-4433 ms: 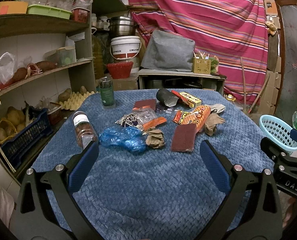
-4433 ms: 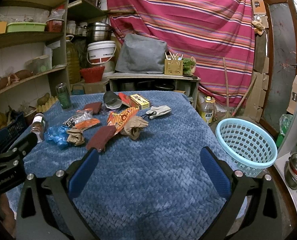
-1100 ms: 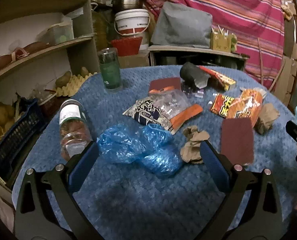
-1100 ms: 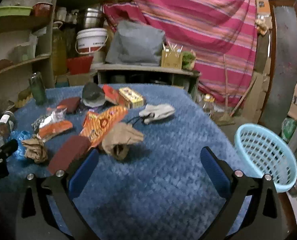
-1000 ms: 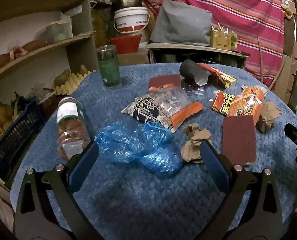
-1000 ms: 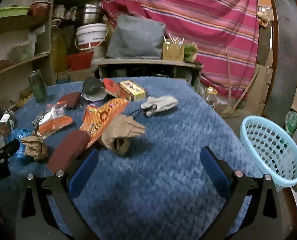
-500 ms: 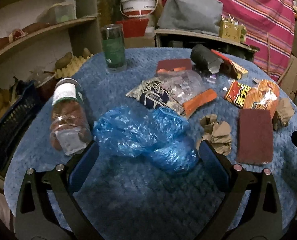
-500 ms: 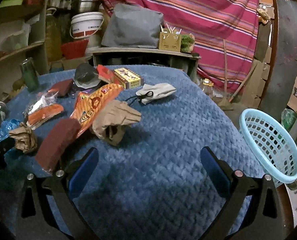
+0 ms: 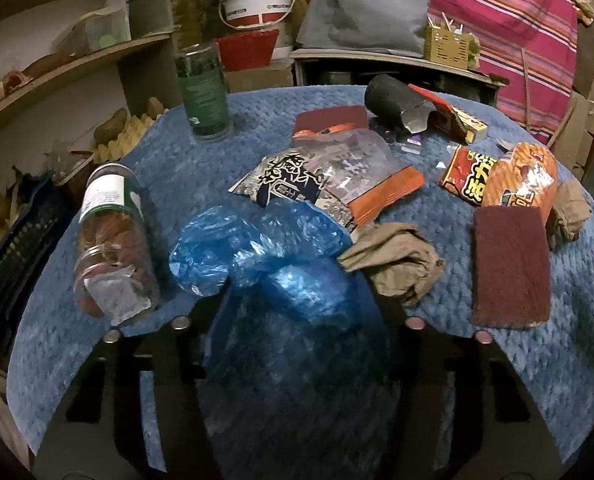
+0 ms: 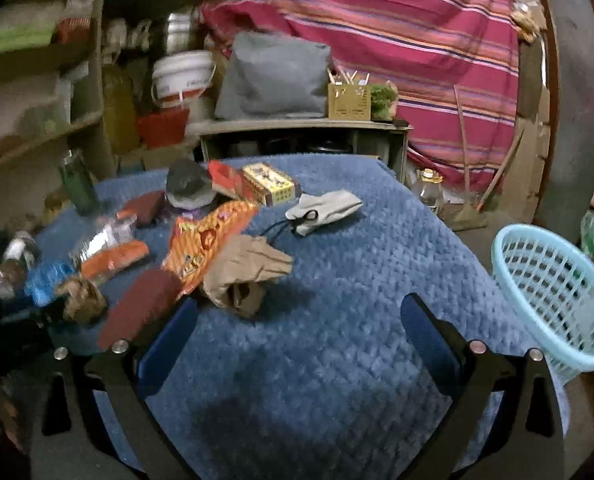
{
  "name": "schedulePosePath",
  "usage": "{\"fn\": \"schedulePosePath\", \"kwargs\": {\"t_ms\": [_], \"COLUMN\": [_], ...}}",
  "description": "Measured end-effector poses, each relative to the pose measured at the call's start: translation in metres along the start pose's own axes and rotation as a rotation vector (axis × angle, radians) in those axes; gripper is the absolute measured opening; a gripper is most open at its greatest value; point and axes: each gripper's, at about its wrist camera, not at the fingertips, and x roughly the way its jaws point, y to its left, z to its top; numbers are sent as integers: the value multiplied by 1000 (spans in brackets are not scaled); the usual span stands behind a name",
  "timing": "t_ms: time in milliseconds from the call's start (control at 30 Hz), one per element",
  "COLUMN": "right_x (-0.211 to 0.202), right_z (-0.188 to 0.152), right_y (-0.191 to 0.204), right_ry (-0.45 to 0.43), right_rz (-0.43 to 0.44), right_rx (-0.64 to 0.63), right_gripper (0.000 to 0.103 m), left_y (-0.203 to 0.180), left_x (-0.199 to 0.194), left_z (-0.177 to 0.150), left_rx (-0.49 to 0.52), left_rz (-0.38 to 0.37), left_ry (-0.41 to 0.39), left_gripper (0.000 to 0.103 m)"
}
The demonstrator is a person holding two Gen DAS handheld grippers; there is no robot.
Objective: Collect trash
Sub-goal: 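Grasp the blue plastic bag with the left tool while the right tool grasps the brown paper bag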
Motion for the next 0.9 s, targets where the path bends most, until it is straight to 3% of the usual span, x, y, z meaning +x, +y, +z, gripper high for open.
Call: {"fn": "schedulePosePath", "kwargs": {"t_ms": [167,333,567,667,767,900], "right_x": [9,17,41,47,47,38], "right_z": [7,13,23,20,18,21], "right_y": [6,11,20,25,30,23], "right_ry": [1,22,87,110,116,115], "right_rz": [-25,-16,2,41,102,181], "right_rx": [-53,-86,-130,-144,-166,-128], "right_gripper": [99,99,99,86,58,51], "left_y": [3,13,21,23,24,17], "left_x": [-1,-3,-12,-16,-24,-40], "left_z": [0,2,5,7,9,14], "left_rx": [-18,-63,-60,-58,-58,-46], "left_rz": [-6,-27,6,20,33,47], "left_ry": [-8,-12,-43,-49,-64,-86], "left_gripper": [40,36,33,32,31,30]}}
